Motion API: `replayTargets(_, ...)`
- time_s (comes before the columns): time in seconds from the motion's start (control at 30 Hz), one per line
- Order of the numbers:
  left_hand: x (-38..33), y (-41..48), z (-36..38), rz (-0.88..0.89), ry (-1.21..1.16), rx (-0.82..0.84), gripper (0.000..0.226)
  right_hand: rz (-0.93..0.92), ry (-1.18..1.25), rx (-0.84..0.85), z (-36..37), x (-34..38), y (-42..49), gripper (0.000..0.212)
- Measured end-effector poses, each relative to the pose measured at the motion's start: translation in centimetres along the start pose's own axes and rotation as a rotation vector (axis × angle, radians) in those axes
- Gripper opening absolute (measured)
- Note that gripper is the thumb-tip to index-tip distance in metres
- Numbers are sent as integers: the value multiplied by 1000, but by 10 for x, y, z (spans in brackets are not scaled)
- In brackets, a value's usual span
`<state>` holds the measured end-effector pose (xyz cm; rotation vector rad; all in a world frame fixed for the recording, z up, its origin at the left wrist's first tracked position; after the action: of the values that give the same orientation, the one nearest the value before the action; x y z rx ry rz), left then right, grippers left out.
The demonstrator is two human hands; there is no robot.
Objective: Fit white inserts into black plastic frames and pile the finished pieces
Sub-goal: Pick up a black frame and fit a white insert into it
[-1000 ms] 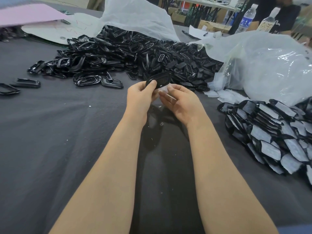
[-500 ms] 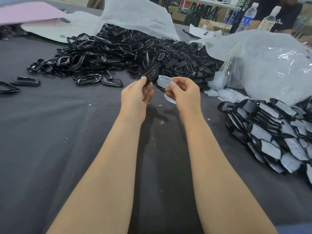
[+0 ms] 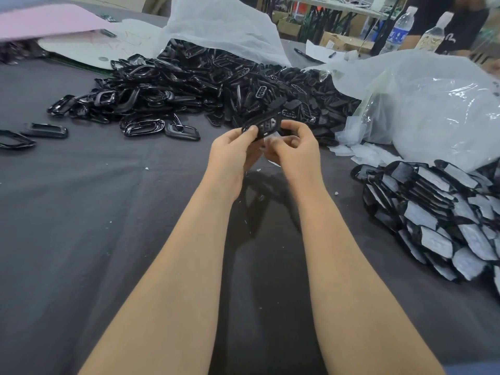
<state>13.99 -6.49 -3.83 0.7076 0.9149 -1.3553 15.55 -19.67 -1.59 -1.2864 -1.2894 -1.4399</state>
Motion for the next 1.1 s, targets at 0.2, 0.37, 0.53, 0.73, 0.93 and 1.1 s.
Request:
replayTargets(0.2, 0, 1, -5, 21, 117, -36, 16, -172, -406, 18, 5, 14, -4, 14)
replayTargets(0.37, 0, 1, -4, 34, 125, -32, 16, -234, -561, 15, 6, 23, -3, 12)
replayTargets(0.53, -6, 0, -4, 64, 95, -22, 17, -196, -356, 106, 13, 23, -6, 26)
replayTargets(0.73, -4, 0, -2, 62, 110, -19, 16, -43, -136, 86, 7, 4, -2, 10)
replayTargets(0.93, -1, 5, -11, 74, 127, -90, 15, 76, 79, -83, -13, -8, 3, 17)
replayTargets(1.1, -5, 5, -20, 140, 160, -164, 16, 99, 276, -212, -29, -8, 3, 17)
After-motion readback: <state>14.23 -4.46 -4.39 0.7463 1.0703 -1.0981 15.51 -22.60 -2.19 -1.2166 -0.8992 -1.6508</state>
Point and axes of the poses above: each hand's wrist, its own y-axis towards the middle knuckle, its own z-axis out of the palm, x = y × z, the point moved 10 cm from there along y, towards the middle knuckle
